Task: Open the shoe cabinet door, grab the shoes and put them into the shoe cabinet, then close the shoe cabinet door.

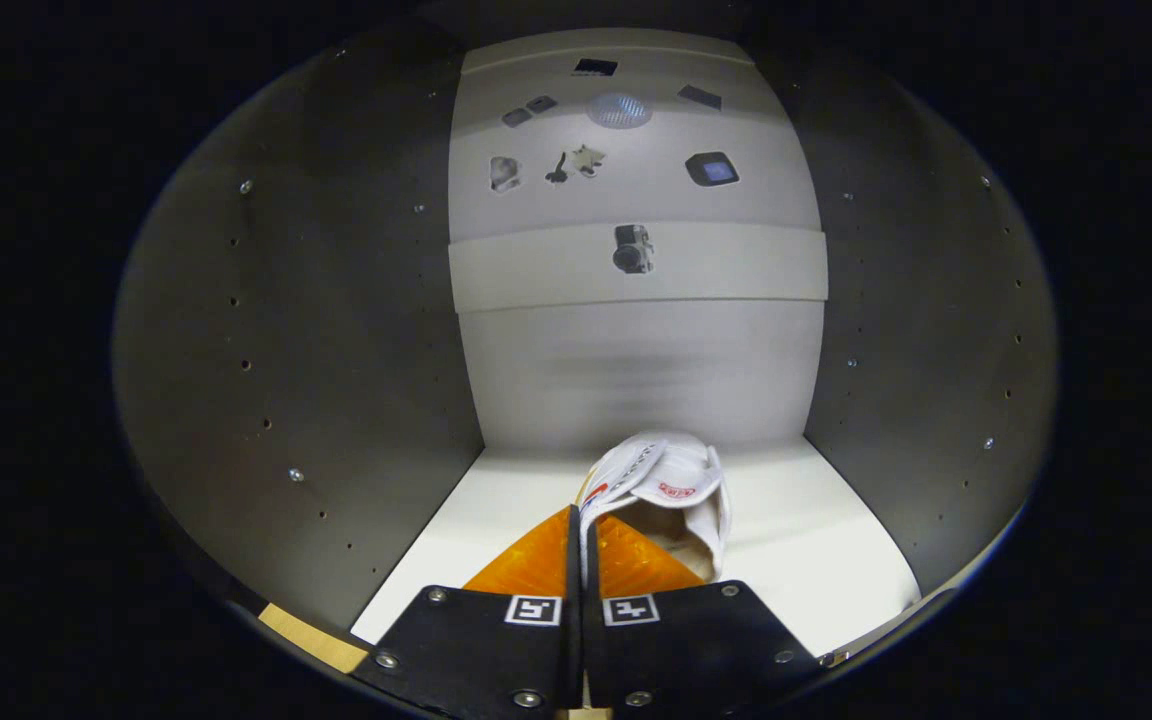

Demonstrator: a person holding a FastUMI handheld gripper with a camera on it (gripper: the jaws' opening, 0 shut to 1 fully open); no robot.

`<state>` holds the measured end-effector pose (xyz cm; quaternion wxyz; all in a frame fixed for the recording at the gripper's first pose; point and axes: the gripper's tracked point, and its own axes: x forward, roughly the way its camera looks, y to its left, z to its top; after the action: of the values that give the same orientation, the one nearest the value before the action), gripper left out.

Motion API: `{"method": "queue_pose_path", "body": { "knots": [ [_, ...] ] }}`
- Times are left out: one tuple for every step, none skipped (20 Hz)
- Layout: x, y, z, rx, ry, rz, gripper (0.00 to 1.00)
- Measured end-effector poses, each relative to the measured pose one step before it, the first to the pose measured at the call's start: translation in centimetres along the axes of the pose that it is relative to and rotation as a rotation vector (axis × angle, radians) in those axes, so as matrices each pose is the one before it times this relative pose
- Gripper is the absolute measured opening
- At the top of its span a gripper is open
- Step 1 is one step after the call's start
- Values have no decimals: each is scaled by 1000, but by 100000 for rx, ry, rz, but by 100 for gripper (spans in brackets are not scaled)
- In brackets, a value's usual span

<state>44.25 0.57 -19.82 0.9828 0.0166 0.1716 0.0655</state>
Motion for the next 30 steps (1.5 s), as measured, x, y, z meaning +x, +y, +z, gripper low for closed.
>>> {"method": "queue_pose_path", "body": {
  "knots": [
    [113,64,-51,-468,29,-152,5],
    [-256,33,20,-252,-468,-319,8],
    [-62,-160,242,110,-1058,-842,9],
    [-78,-180,157,100,-304,-606,18],
    [36,-1,177,315,-745,-289,20],
    [22,-77,152,310,-645,-438,26],
    [36,-21,66,408,-154,-45,30],
    [27,63,-229,647,619,401,34],
    [-119,-33,-34,774,222,414,34],
    [-317,15,349,930,-1461,686,36],
    [-359,-217,691,725,-2580,-448,40],
    [-580,11,816,903,-2927,143,44],
    [-652,255,906,678,-2691,404,47],
    [-1310,-35,925,177,-2901,-587,53],
    [-1530,125,1129,-40,-3043,-282,56],
    [-1627,248,1135,-363,-3525,-627,61],
    [-1963,307,1252,-1383,-3577,-789,64],
    [-2248,228,1371,-1317,-3401,-747,70],
    [-2233,244,1303,-1774,-3461,-1119,74],
    [-2509,221,1169,-1074,-2187,-782,78],
    [-2284,55,958,-1190,-1772,-1521,82],
    [-2320,47,810,-625,-899,-1049,85],
    [-2244,463,468,-526,112,-845,89],
    [-2365,293,51,-437,213,-56,90],
    [-1856,290,154,108,-93,-743,91],
    [-1918,320,47,-333,120,-333,92],
    [-1856,110,66,84,179,-877,93],
    [-1687,49,-130,-972,564,-1071,93],
    [-1740,-29,130,-341,109,-1308,93],
    [-1515,201,275,-317,-769,-855,93]
  ]
}}
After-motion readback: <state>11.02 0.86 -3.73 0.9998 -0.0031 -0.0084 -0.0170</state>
